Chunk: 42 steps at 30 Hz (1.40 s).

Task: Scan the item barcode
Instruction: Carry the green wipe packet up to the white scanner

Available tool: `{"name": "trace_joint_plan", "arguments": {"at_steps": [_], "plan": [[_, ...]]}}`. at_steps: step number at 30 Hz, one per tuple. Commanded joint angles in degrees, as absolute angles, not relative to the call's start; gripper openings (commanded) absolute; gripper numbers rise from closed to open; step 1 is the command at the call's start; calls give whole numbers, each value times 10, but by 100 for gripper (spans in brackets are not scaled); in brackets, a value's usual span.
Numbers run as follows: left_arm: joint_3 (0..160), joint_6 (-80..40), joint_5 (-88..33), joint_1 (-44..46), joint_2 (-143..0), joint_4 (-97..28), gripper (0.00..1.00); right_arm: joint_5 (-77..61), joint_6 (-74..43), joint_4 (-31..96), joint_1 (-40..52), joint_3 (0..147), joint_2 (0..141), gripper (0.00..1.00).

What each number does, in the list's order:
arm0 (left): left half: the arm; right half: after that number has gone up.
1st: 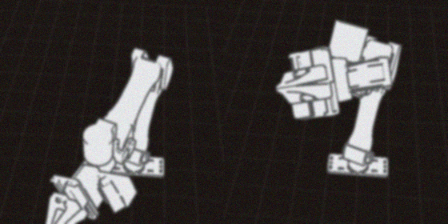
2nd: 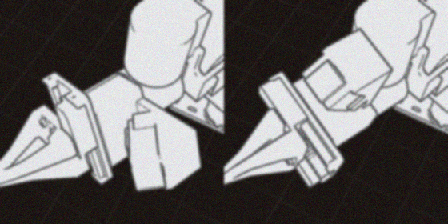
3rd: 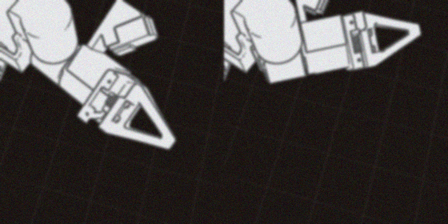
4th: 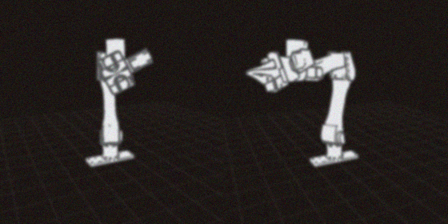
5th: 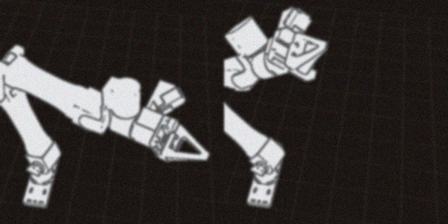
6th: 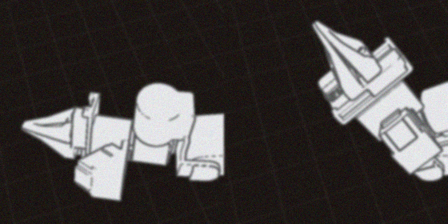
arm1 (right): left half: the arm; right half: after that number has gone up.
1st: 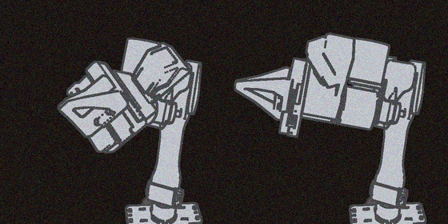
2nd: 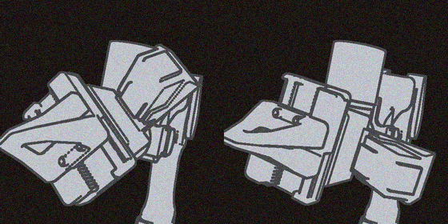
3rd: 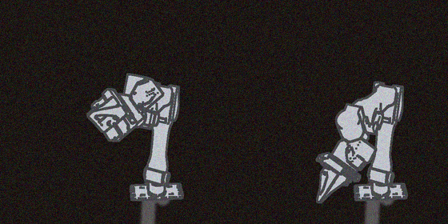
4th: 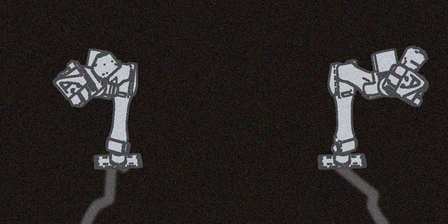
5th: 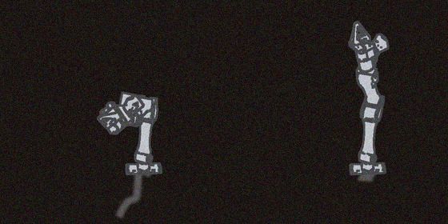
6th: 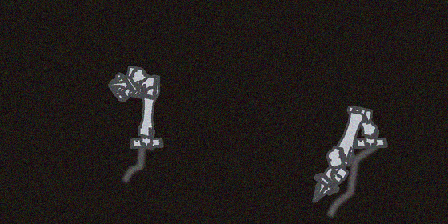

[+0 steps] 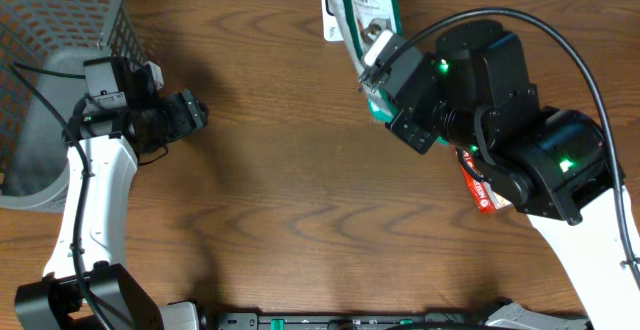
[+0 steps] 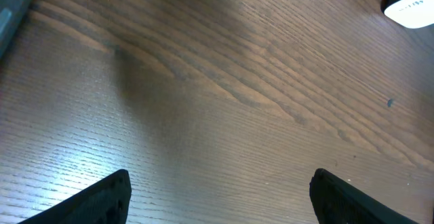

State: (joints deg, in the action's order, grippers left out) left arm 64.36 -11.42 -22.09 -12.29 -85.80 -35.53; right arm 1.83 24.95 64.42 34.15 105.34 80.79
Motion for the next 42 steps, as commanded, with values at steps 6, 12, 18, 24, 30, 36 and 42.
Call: {"name": "trace_joint_plan", "arguments": {"at_steps": [6,12,18,24,30,36,42], "plan": [[644,-112,-209,-131,-851,-355,86,192,314,665,392,1136,904,1],[644,-112,-209,-131,-851,-355,86,290,419,631,433,1144,962,1],[644,-112,-209,-131,-851,-355,86,423,572,519,465,1144,1025,1],[644,-112,-209,-131,-851,-355,86,476,666,404,468,1144,1091,1],[644,-112,-209,-131,-851,-355,86,487,768,309,459,1144,1163,1],[644,-112,-209,-131,-851,-355,86,491,837,154,433,1144,1230,1],[644,-112,-209,-131,-851,-355,86,477,889,53,394,1144,1292,1]]}}
